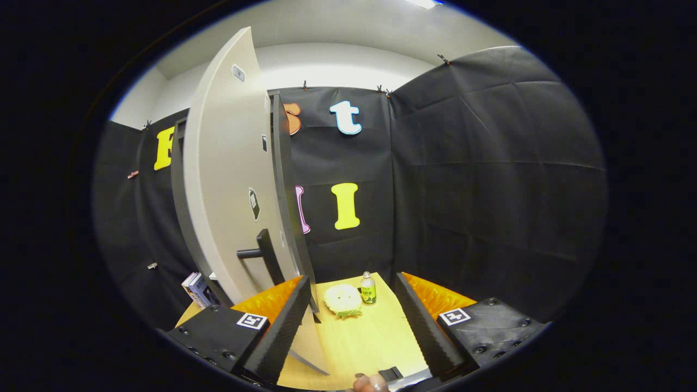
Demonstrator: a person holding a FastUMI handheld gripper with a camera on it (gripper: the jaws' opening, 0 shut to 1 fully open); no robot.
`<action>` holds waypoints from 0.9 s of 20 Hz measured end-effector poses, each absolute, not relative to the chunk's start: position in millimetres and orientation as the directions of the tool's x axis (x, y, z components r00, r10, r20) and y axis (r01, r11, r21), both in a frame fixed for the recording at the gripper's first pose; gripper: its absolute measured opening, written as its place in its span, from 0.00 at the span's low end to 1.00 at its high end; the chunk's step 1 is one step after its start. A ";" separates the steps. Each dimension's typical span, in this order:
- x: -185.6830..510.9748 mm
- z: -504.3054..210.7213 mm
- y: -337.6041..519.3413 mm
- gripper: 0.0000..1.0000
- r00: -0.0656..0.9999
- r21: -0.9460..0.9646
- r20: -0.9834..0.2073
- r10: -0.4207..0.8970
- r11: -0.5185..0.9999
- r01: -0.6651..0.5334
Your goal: Open the shoe cabinet door, grab the shoes and put them into the shoe cabinet, then close the shoe cabinet door.
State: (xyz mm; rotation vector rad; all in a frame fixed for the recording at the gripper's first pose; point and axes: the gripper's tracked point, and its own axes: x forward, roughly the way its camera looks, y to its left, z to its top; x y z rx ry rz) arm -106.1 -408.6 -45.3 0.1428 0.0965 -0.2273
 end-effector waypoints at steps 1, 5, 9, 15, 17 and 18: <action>-98.6 -45.2 -408.1 0.99 0.970 0.129 -0.112 -0.214 0.965 0.228; -80.7 -46.1 -406.8 0.99 0.970 0.132 -0.128 -0.206 0.966 0.223; -81.2 -46.0 -401.9 0.98 0.968 0.126 -0.122 -0.218 0.964 0.233; -86.6 -44.4 -370.1 0.98 0.969 0.114 -0.110 -0.221 0.966 0.233; -87.6 -45.9 -351.9 0.97 0.971 0.118 -0.112 -0.209 0.968 0.222; -86.8 -45.4 -342.2 0.97 0.973 0.121 -0.114 -0.200 0.969 0.213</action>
